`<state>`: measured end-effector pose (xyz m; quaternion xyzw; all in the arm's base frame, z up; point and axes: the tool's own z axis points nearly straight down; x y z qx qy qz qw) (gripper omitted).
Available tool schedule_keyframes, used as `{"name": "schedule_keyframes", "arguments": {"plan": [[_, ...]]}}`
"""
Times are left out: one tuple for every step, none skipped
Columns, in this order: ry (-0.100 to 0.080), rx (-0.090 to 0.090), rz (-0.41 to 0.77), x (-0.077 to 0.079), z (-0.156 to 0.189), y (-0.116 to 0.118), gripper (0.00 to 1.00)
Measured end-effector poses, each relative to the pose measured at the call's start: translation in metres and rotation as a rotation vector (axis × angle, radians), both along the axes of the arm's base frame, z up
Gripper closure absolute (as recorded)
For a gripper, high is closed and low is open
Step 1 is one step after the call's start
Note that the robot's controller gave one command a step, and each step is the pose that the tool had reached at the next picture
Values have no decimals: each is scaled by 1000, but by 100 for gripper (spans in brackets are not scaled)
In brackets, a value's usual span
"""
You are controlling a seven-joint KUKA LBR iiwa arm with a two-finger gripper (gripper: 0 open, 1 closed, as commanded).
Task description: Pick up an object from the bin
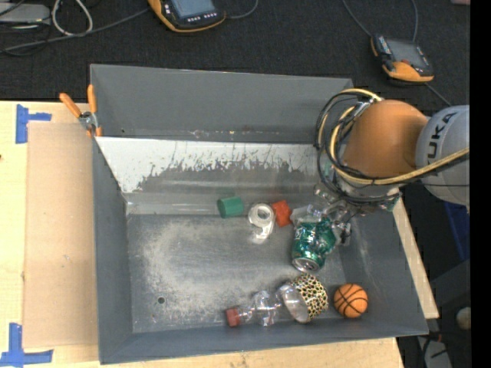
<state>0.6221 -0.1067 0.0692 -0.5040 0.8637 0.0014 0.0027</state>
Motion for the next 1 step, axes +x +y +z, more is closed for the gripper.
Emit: {"name": "schedule_keyframes", "arguments": {"plan": [[2,1,-1,-1,13,1,100]]}}
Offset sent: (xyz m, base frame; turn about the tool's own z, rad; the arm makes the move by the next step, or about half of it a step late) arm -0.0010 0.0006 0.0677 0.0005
